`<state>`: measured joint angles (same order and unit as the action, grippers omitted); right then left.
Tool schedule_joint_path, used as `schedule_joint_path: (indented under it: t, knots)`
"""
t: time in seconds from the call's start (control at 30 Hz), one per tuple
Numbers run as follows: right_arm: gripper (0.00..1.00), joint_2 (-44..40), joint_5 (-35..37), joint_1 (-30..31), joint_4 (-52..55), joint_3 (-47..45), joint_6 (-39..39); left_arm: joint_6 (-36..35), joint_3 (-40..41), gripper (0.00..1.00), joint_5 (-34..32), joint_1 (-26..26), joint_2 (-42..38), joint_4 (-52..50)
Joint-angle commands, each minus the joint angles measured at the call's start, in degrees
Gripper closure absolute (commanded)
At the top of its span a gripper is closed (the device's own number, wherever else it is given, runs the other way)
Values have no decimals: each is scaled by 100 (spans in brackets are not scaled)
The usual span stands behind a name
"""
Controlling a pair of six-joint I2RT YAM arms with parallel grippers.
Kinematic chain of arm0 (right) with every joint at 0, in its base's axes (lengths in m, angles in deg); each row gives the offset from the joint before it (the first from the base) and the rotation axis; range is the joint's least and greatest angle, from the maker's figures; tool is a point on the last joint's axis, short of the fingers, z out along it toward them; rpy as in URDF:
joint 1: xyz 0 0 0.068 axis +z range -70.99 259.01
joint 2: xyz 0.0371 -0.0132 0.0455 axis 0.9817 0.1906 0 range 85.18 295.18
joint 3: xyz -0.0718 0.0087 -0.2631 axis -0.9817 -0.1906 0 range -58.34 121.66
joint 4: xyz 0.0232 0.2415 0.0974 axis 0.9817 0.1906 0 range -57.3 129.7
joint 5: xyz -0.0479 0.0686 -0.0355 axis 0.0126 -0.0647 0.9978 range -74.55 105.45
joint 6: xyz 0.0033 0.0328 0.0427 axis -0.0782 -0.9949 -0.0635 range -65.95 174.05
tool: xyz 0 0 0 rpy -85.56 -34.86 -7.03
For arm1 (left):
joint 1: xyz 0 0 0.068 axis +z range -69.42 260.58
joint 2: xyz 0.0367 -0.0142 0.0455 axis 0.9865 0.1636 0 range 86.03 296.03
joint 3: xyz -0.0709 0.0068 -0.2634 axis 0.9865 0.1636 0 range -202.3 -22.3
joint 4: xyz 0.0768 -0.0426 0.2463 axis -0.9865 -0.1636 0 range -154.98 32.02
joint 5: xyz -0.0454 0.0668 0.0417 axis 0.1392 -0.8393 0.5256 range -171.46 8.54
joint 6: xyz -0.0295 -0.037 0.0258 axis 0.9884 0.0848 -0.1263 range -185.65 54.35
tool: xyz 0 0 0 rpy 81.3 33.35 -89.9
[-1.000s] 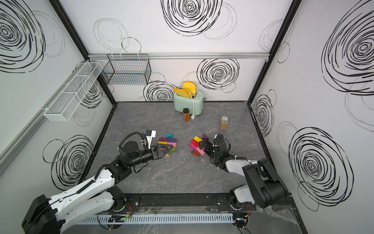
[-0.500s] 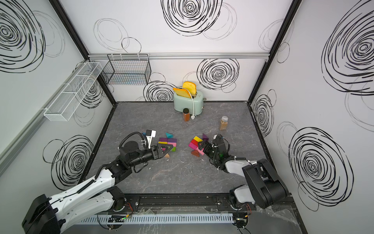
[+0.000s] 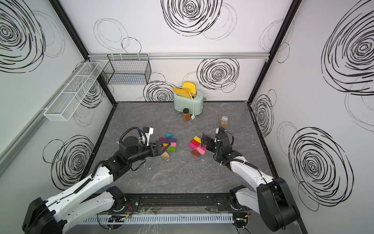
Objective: Assemble a piece of candy with building blocks
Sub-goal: Reset both arms
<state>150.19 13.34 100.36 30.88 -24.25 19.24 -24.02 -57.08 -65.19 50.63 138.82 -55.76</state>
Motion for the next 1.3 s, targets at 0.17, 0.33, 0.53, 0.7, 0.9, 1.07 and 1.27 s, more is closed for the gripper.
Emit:
schedule_joint_path:
  t: [0.17,0.33,0.53,0.7,0.9,1.07,1.27]
  knots:
    - [1,-867,726,-1198,-969,-750,2257,-2031,40,2,-2849,751,75,-108]
    - [1,-896,-1156,-2250,-2942,-1833,3322,-2822,793,2,-4125,1330,-195,824]
    - [1,-113,-1522,-2466,-3877,-2107,3584,-3142,1603,2,-4426,2223,-357,1612]
    - [1,179,-1518,-2523,-4995,-2497,3577,-3083,1778,2,-4318,2707,357,2619]
    - [1,871,-1786,-2881,-5541,-2237,3380,-2912,2271,2,-4035,2934,1644,5077]
    - [1,1720,-1700,-3154,-7292,-2561,2979,-3150,2252,2,-3191,3108,2495,6428]
    - [1,2423,-1211,-2630,-7740,-2392,3353,-3394,2361,2,-3324,2887,2472,6578]
